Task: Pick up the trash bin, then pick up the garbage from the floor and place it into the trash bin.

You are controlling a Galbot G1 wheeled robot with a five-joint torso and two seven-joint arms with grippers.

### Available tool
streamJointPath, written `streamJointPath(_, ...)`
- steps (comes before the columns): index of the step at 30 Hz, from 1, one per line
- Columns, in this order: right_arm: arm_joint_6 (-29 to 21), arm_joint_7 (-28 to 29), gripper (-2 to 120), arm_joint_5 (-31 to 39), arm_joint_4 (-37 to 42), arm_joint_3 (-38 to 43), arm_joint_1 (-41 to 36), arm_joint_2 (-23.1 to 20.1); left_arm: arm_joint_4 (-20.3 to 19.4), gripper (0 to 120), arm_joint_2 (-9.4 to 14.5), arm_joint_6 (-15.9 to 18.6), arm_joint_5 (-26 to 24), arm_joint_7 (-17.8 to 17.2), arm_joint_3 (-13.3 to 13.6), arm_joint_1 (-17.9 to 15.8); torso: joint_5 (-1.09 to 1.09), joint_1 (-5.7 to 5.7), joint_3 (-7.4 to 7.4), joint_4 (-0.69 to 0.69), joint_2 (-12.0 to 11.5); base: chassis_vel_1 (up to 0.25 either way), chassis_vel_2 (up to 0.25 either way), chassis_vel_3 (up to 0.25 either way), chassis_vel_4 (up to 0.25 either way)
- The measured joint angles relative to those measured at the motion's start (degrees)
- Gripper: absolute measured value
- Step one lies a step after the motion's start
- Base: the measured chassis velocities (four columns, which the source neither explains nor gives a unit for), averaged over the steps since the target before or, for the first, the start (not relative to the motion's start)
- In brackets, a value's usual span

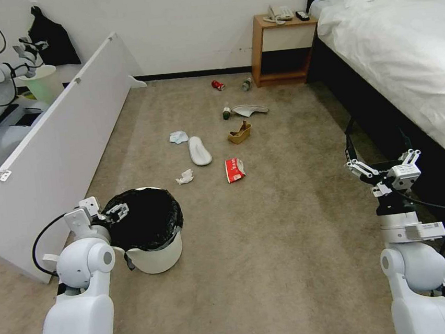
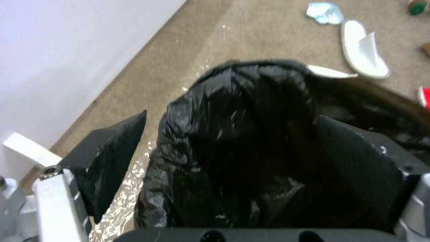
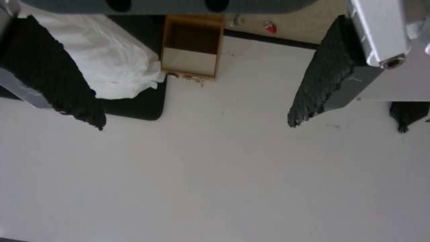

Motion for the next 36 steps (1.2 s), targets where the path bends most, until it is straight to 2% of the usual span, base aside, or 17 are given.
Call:
streamJointPath(14, 0.2, 0.0, 100, 0.1, -0.1, 0.1, -0.1, 0.0, 6.7, 100, 0.1, -0.6, 0.5, 0.2, 0.1, -2.9, 0.0, 0.0, 0.0, 0.0, 0.0, 0.0, 0.0, 0.0, 0.0)
streamJointPath(24, 0.4, 0.0, 100, 0.0, -0.2, -0.3, -0.4, 0.6, 10.7, 100, -0.5, -1.9, 1.1, 1.2, -0.1, -3.1, 0.0, 0.0, 0.0, 0.0, 0.0, 0.0, 0.0, 0.0, 0.0)
streamJointPath(36, 0.4, 0.0, 100, -0.1, 0.1, -0.3, -0.5, 0.7, 11.7, 97, -0.7, -2.5, 1.2, 1.6, -0.3, -2.5, 0.01, 0.0, 0.0, 0.0, 0.0, 0.0, 0.0, 0.0, 0.0)
